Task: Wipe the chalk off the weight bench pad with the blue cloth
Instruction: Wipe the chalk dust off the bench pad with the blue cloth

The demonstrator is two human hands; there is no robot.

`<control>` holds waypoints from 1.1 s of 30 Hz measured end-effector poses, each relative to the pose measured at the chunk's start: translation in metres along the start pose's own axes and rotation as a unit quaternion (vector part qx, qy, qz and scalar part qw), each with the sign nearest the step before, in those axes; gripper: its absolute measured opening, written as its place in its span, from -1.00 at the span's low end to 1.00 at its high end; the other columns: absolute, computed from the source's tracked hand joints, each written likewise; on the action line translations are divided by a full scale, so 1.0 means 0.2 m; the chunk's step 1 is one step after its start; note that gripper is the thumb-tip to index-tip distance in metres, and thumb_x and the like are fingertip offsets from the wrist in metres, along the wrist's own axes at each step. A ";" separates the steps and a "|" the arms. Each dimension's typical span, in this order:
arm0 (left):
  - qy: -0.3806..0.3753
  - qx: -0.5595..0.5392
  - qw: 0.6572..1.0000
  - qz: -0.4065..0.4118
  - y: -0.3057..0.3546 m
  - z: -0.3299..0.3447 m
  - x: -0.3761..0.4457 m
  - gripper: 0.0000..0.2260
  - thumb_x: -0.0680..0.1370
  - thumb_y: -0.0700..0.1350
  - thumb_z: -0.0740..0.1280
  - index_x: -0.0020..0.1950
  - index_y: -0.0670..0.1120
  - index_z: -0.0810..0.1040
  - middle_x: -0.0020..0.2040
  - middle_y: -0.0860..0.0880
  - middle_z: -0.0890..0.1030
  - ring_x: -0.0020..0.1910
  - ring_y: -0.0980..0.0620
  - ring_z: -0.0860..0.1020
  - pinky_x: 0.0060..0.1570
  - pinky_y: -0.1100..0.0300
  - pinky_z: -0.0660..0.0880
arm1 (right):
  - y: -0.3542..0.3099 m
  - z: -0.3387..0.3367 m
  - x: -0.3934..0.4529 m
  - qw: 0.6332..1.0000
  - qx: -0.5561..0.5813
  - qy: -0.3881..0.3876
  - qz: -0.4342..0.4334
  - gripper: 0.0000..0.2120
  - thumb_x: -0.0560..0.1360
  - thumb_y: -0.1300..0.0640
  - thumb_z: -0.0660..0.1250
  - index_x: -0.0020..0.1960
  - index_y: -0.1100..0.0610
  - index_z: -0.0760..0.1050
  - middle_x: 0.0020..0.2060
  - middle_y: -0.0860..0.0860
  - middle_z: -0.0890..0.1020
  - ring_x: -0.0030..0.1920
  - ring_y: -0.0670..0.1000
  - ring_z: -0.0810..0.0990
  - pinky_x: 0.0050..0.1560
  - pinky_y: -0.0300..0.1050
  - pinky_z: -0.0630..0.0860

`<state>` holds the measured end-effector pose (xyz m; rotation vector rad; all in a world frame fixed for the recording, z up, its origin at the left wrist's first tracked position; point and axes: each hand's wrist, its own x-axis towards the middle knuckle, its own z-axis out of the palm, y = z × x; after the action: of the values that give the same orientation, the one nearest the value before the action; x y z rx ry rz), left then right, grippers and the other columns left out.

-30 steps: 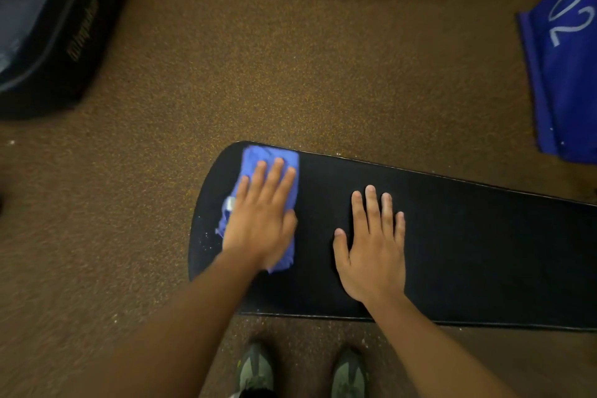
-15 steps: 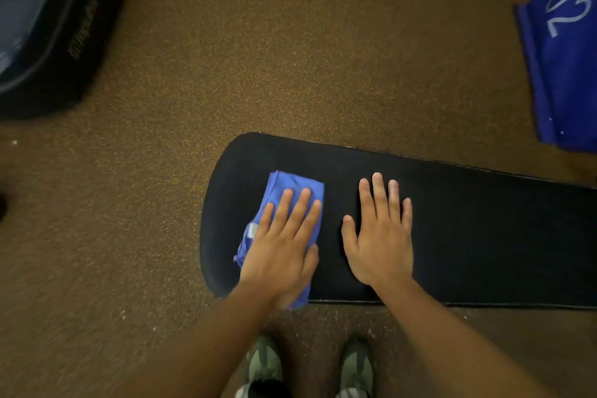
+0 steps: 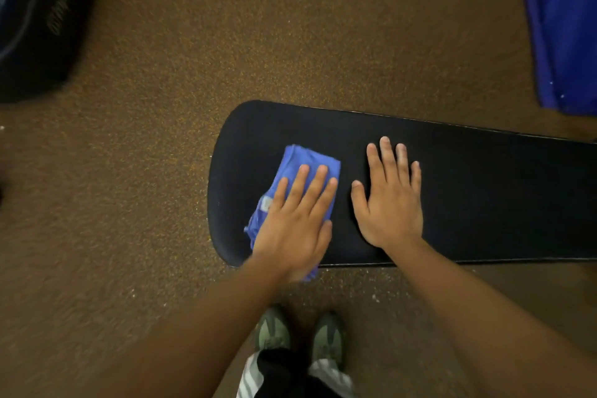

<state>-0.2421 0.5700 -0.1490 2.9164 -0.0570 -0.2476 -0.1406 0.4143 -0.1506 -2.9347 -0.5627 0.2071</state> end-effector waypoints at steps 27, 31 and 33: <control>0.086 -0.112 0.960 -0.243 -0.32 -0.05 -0.13 -0.42 0.55 0.06 -0.01 0.58 -0.01 0.09 0.60 -0.09 0.00 0.56 -0.15 -0.11 0.49 -0.17 -0.03 | -0.01 -0.01 -0.01 1.000 -0.014 -0.014 -0.004 -0.36 0.58 -0.15 -0.06 0.59 0.11 0.01 0.59 0.09 0.02 0.57 0.15 -0.08 0.52 0.23 -0.09; 0.059 -0.076 0.966 -0.238 -0.07 0.03 -0.30 -0.42 0.54 0.02 0.02 0.56 -0.10 0.11 0.59 -0.10 0.03 0.56 -0.16 -0.09 0.46 -0.24 -0.02 | -0.01 -0.01 -0.01 1.000 -0.017 -0.014 -0.003 -0.36 0.58 -0.15 -0.07 0.58 0.11 0.02 0.59 0.10 0.03 0.57 0.16 -0.07 0.52 0.24 -0.08; 0.048 -0.040 0.982 -0.177 0.07 0.06 -0.25 -0.44 0.57 0.02 0.02 0.56 -0.13 0.14 0.58 -0.13 0.08 0.55 -0.19 -0.04 0.45 -0.24 -0.01 | -0.01 0.00 -0.01 1.000 -0.014 -0.011 -0.003 -0.36 0.58 -0.14 -0.06 0.58 0.12 0.03 0.59 0.10 0.03 0.57 0.16 -0.07 0.52 0.24 -0.08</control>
<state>-0.2941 0.5575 -0.1488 2.8343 0.4794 -0.1586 -0.1427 0.4159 -0.1491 -2.9610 -0.5818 0.2338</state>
